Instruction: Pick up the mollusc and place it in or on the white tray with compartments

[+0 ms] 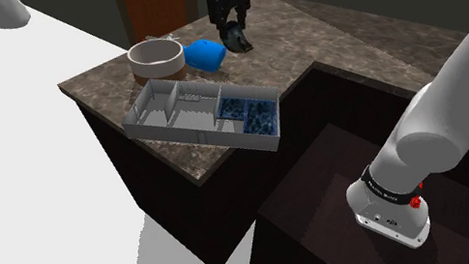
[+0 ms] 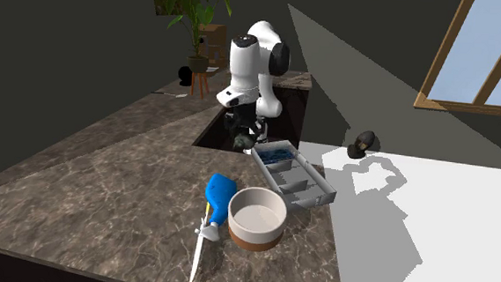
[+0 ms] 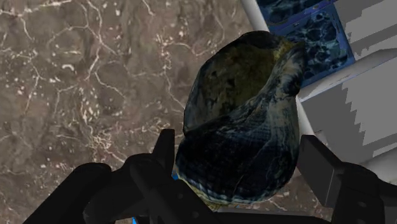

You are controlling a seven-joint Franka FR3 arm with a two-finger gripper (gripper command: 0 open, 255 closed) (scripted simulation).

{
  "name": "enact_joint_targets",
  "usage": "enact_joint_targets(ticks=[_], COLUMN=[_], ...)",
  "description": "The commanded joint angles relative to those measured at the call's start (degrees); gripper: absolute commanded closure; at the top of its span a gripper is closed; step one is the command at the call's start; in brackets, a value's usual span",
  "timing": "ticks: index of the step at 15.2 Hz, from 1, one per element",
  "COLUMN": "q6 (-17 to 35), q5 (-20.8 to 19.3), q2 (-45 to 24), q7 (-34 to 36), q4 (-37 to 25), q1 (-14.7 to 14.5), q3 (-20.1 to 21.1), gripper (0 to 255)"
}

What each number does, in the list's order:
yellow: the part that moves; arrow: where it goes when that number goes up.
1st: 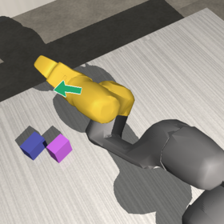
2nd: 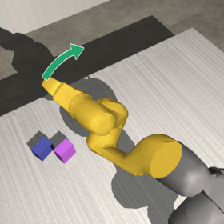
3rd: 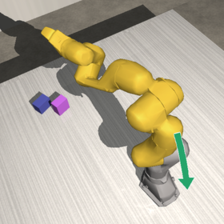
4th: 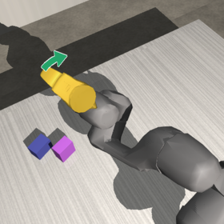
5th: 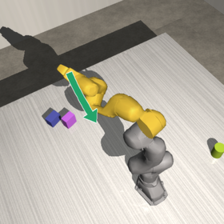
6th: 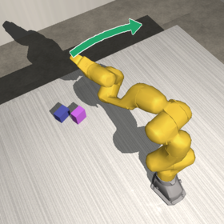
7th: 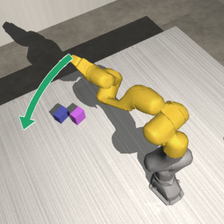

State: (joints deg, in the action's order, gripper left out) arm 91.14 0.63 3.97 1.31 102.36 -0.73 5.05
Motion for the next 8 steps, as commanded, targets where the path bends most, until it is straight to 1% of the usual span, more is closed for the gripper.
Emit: enact_joint_targets(ticks=[1, 8], q6=[-0.25, -0.65], q5=[0.44, 1.92], q2=[-0.02, -0.35], q7=[2.7, 12.2], q4=[-0.29, -1.27], q1=[-1.24, -5.73], q3=[1.4, 6.53], gripper=[255, 255])
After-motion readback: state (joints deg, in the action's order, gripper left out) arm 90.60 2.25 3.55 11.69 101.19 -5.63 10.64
